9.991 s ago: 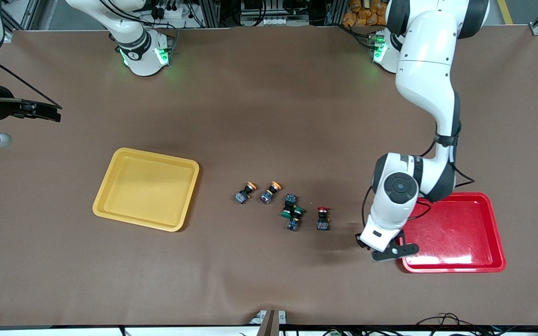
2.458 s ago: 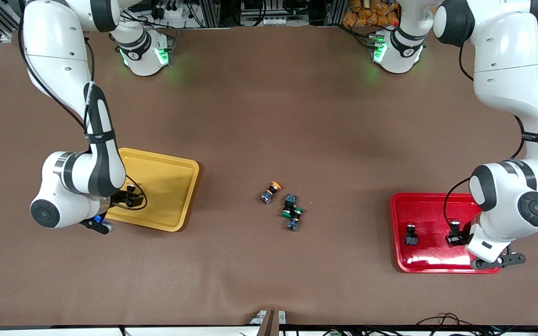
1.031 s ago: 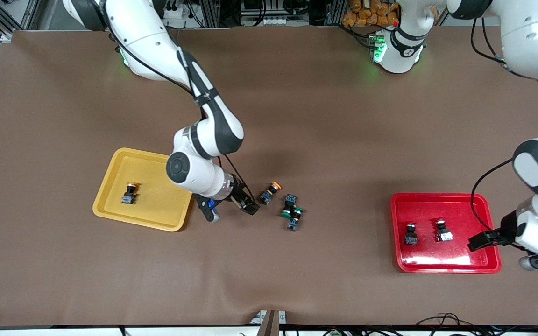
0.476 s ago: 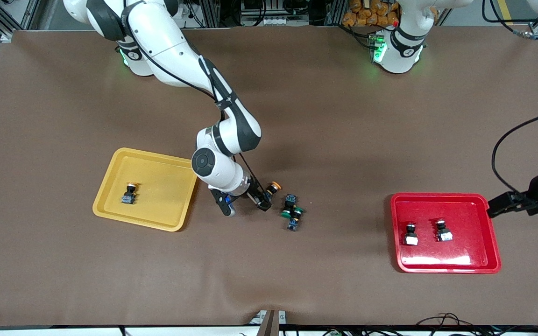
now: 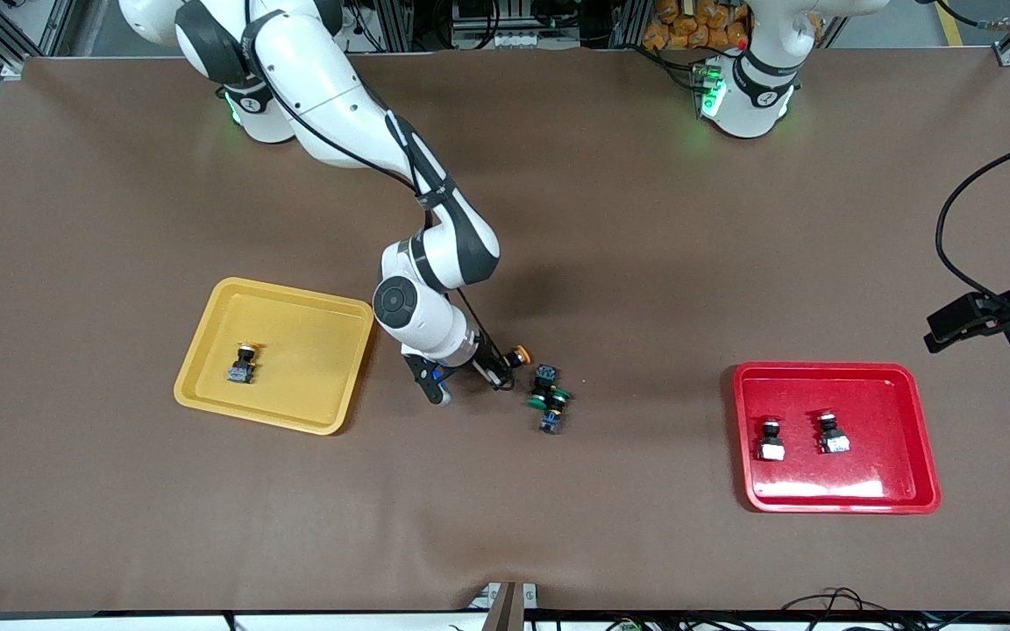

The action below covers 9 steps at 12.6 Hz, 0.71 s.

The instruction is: Place red and yellow buttons in trays

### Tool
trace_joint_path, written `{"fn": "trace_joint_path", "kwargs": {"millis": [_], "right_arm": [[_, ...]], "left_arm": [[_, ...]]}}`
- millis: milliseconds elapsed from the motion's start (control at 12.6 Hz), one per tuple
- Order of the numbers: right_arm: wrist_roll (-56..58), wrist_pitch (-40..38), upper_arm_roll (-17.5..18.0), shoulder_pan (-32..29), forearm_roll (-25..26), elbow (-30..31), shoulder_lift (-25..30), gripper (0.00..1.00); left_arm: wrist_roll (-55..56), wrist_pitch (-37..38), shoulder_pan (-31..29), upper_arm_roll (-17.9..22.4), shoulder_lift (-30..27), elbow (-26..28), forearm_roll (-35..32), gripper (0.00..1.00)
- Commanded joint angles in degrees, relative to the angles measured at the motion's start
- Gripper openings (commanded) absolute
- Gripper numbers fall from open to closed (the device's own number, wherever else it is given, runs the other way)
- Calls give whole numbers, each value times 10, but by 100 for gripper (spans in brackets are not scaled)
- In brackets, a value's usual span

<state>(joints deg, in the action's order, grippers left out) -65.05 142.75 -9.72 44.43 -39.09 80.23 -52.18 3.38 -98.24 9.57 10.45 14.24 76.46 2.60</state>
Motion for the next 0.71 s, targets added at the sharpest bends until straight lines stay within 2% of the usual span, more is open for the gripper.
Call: {"fn": "trace_joint_path", "kwargs": {"millis": [0, 79, 159, 317, 555, 634], "right_arm": [[-3, -99, -17, -21, 8, -9, 36, 0], [-1, -193, -41, -36, 23, -27, 46, 0], [6, -288, -72, -43, 46, -71, 52, 0], [76, -446, -148, -54, 62, -116, 52, 0], [293, -536, -258, -58, 59, -102, 52, 0], [345, -535, -273, -62, 59, -78, 51, 0]], "left_arm": [[9, 7, 1, -10, -53, 51, -16, 100], [8, 5, 1, -10, -71, 70, -16, 100], [8, 5, 1, -10, -88, 84, -17, 100], [4, 5, -2, -10, -118, 108, -17, 100], [0, 5, -1, -10, -119, 110, -17, 100], [0, 6, 0, -12, -121, 117, -17, 100]]}}
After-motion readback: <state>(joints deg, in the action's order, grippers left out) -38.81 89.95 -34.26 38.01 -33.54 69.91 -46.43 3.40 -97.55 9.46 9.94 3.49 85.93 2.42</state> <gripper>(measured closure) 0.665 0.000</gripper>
